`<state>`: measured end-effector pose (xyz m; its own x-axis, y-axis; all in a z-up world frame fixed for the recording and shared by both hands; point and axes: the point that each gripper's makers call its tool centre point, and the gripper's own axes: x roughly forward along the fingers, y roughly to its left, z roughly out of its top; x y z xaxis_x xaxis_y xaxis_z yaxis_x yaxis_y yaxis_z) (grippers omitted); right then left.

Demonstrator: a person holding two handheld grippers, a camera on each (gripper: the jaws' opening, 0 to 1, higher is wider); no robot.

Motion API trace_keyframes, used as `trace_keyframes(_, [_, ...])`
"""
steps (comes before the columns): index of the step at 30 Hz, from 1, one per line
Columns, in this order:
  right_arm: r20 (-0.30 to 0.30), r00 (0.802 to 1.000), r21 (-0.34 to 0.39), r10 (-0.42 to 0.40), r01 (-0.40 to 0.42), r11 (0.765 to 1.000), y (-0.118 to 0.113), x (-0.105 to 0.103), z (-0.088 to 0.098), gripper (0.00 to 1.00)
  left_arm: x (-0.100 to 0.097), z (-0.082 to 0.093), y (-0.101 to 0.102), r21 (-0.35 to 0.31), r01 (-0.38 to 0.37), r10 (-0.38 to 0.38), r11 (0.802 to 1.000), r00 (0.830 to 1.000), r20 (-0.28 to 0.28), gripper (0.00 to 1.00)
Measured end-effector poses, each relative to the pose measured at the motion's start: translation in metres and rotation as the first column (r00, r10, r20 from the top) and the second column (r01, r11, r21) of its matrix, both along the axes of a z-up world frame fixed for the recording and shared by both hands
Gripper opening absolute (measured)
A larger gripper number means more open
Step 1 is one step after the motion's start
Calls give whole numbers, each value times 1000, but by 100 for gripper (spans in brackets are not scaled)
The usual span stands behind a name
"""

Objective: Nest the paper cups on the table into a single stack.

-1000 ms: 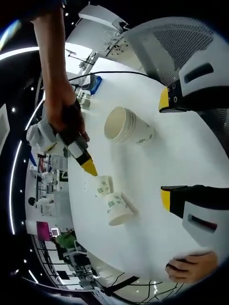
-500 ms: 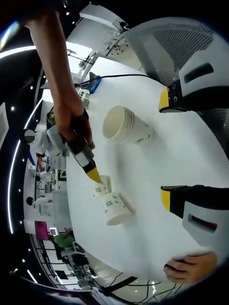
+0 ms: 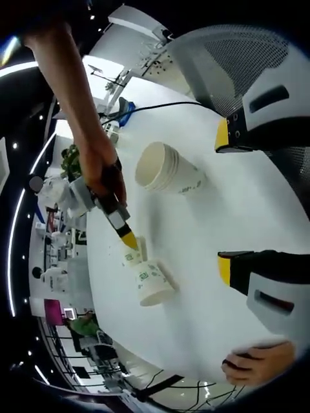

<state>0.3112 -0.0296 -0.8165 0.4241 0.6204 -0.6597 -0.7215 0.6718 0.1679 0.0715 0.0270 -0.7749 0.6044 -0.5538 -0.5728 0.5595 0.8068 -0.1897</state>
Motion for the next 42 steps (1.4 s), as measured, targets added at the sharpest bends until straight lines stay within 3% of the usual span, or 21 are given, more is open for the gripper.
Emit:
trace_keyframes(10, [24,997,-18,67,-67,998,15,5,-10,41,0,-1,2,4,-12,12,1000,1000,-13,60])
trace_keyframes(14, [46,992,-62,119,-116,991,20,3,-17,35,1,-2,5,4,-24,24,1000,1000,-18,60])
trace_keyframes(23, [73,989,-78,128,-122,989,23,18,-23,29,2,-4,7,7,-32,32,999,999,-26,60])
trace_keyframes(28, [89,989,-62,114,-109,992,21,31,-23,12,1,-4,7,8,-30,30,1000,999,-30,60])
trace_keyframes(32, [95,989,-52,115,-111,992,23,27,-19,1,0,-6,6,11,-25,25,1000,999,-33,60])
trace_keyframes(42, [104,988,-52,111,-106,993,16,19,-3,0,-1,-5,4,11,-16,16,1000,999,-29,60])
